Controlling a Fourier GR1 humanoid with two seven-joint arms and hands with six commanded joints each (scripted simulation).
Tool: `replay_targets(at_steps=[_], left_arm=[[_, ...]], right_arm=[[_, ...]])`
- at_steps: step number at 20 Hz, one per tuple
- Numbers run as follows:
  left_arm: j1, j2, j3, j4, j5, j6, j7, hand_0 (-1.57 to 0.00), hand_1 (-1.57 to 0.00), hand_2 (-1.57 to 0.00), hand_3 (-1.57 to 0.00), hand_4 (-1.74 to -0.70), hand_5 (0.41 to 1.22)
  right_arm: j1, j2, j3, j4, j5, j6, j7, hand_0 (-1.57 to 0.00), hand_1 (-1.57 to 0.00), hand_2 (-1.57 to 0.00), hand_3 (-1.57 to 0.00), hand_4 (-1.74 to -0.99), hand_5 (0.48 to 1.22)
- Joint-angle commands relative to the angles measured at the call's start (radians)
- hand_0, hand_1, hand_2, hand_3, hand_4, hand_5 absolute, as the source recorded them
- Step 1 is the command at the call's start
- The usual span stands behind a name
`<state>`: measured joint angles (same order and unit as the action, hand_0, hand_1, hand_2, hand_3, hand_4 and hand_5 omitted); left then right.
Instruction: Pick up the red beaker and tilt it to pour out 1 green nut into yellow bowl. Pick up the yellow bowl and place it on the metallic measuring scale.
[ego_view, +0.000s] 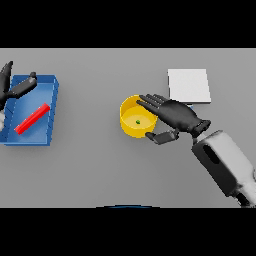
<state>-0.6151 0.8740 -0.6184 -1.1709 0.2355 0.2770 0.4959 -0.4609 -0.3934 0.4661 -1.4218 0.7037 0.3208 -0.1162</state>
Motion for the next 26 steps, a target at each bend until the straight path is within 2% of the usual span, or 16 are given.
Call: replay_targets(at_steps=[1, 8, 13, 16, 20, 23, 24, 25, 26], left_arm=[[-0.006, -0.001, -0.001, 0.003, 0.001, -0.009, 0.005, 0.0, 0.0, 0.0, 0.0, -0.8, 0.718], [-0.01, -0.003, -0.001, 0.013, 0.004, -0.019, -0.002, 0.0, 0.0, 0.0, 0.0, -0.8, 0.729], [-0.006, -0.009, -0.003, 0.024, 0.002, -0.016, -0.009, 0.0, 0.0, 0.0, 0.0, -0.8, 0.735], [-0.008, 0.007, 0.004, 0.009, 0.005, -0.016, -0.001, 0.0, 0.0, 0.0, 0.0, -0.8, 0.738], [-0.005, 0.008, 0.004, 0.015, 0.009, -0.03, -0.015, 0.0, 0.0, 0.0, 0.0, -0.79, 0.731], [-0.016, -0.007, 0.0, 0.039, 0.002, -0.03, -0.02, 0.0, 0.0, 0.0, 0.0, -0.79, 0.725], [-0.019, -0.007, 0.005, 0.032, 0.006, -0.025, -0.017, 0.0, 0.0, 0.0, 0.0, -0.79, 0.723], [-0.017, 0.002, 0.009, 0.03, 0.007, -0.027, -0.027, 0.0, 0.0, 0.0, 0.0, -0.79, 0.722], [-0.009, -0.001, 0.007, 0.024, 0.01, -0.023, -0.024, 0.0, 0.0, 0.0, 0.0, -0.79, 0.723]], right_arm=[[-0.011, -0.008, 0.016, 0.016, 0.007, 0.017, -0.024, 0.0, 0.0, 0.0, 0.0, -1.277, 0.677], [-0.118, 0.033, 0.076, 0.164, 0.031, 0.068, -0.069, 0.0, 0.0, 0.0, 0.0, -1.243, 0.682], [-0.174, 0.062, 0.121, 0.253, 0.054, 0.11, -0.07, 0.0, 0.0, 0.0, 0.0, -1.288, 0.671], [-0.186, 0.067, 0.138, 0.284, 0.07, 0.12, -0.062, 0.0, 0.0, 0.0, 0.0, -1.303, 0.674], [-0.202, 0.071, 0.163, 0.289, 0.086, 0.151, -0.053, 0.0, 0.0, 0.0, 0.0, -1.304, 0.713], [-0.191, 0.076, 0.18, 0.281, 0.102, 0.157, -0.02, -0.02, -0.04, -0.07, -0.09, -1.339, 0.784], [-0.202, 0.078, 0.185, 0.302, 0.114, 0.145, -0.024, -0.09, -0.11, -0.13, -0.16, -1.362, 0.82], [-0.208, 0.08, 0.19, 0.307, 0.118, 0.145, -0.03, -0.26, -0.24, -0.23, -0.25, -1.387, 0.9], [-0.208, 0.083, 0.194, 0.308, 0.117, 0.15, -0.038, -0.51, -0.44, -0.39, -0.36, -1.425, 0.964]])
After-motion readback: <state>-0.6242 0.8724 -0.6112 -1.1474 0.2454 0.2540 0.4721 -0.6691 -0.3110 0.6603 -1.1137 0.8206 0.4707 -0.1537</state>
